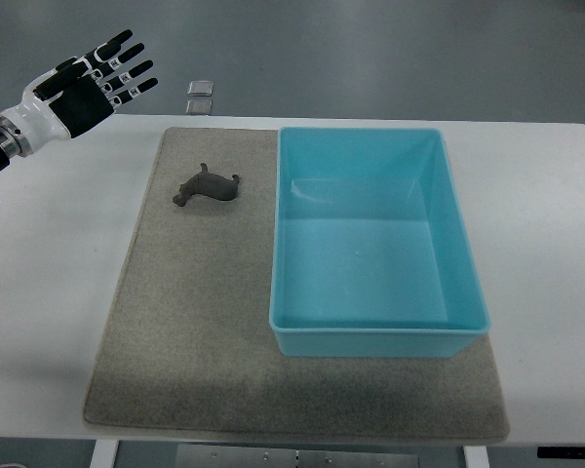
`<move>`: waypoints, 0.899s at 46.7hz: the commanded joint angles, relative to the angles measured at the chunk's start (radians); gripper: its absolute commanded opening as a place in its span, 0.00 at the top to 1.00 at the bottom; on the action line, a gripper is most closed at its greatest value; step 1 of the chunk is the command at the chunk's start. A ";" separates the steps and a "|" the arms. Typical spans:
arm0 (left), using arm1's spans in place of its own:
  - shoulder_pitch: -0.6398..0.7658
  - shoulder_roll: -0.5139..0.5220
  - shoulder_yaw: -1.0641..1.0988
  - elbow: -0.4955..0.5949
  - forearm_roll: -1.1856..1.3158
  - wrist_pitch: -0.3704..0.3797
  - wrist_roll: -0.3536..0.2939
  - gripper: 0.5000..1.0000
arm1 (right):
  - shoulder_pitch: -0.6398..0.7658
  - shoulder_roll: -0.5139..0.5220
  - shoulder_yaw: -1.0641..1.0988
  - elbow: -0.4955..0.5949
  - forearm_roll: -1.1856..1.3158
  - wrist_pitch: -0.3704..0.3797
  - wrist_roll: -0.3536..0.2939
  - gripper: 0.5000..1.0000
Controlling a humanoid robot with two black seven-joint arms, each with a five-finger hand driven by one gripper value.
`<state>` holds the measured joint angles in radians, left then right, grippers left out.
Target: Place brown hippo in blue box with left hand
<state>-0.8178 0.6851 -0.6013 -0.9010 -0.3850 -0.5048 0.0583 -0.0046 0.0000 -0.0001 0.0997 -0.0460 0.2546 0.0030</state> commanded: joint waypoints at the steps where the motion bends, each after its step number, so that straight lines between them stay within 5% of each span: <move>1: 0.000 0.001 0.002 -0.001 0.000 0.000 0.000 0.00 | 0.000 0.000 0.000 0.000 0.000 0.000 0.000 0.13; 29: -0.011 0.004 0.003 -0.004 0.035 0.025 -0.003 0.00 | 0.000 0.000 0.000 0.000 0.000 0.000 0.000 0.13; 42: -0.034 0.007 0.000 -0.001 0.393 0.032 -0.184 0.00 | 0.000 0.000 0.000 0.000 0.000 0.000 0.000 0.13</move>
<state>-0.8450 0.6901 -0.6026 -0.9024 -0.0659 -0.4745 -0.0862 -0.0046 0.0000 0.0000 0.0997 -0.0460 0.2546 0.0029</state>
